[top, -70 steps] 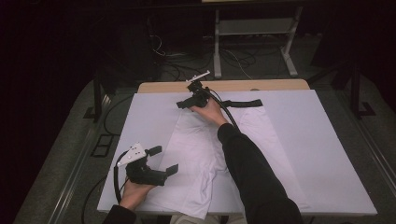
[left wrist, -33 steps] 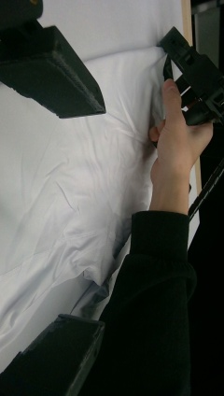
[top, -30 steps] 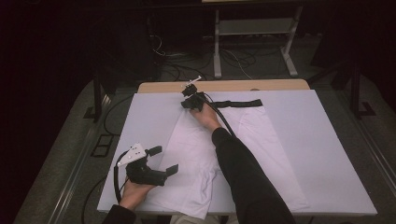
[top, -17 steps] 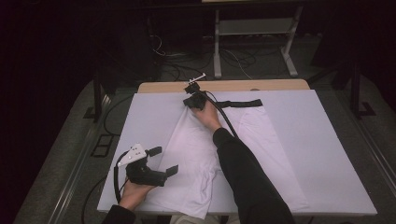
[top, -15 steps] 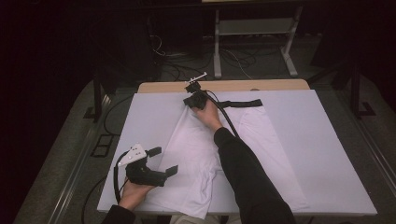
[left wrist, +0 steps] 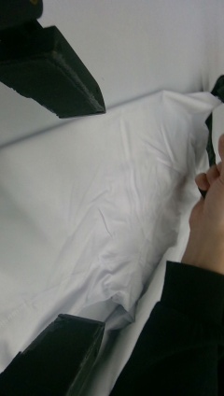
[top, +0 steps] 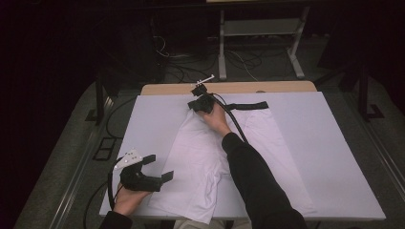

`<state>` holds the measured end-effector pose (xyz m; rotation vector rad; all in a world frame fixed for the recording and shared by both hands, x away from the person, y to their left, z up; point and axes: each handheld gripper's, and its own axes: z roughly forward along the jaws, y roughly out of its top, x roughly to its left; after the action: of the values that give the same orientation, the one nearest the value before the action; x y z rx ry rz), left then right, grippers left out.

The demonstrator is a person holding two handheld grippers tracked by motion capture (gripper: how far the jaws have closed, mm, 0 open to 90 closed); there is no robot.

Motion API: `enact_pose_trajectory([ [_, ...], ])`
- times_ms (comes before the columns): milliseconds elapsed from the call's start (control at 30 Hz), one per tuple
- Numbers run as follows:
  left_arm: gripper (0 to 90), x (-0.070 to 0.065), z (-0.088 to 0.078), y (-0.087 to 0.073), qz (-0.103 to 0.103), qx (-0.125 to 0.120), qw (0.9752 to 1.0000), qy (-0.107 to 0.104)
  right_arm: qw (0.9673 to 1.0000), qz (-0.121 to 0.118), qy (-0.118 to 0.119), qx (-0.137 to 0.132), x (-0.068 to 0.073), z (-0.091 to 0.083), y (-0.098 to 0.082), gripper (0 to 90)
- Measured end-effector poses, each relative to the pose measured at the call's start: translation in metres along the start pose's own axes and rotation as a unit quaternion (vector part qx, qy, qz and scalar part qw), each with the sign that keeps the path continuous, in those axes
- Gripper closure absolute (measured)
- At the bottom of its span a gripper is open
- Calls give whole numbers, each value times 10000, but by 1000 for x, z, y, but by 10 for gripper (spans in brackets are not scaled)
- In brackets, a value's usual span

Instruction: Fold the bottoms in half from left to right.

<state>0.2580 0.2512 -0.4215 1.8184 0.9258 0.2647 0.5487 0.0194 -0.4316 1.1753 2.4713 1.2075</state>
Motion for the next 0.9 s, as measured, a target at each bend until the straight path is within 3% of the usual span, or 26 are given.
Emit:
enact_pose_trajectory([
  [467, 0, 9, -20, -5, -3, 130, 9997, 207, 10000, 2, 65, -27, -2, -7, 1, 853],
  [900, 0, 10, -35, -13, -1, 330, 9992, 208, 10000, -61, 45, -36, -3, -11, 2, 853],
])
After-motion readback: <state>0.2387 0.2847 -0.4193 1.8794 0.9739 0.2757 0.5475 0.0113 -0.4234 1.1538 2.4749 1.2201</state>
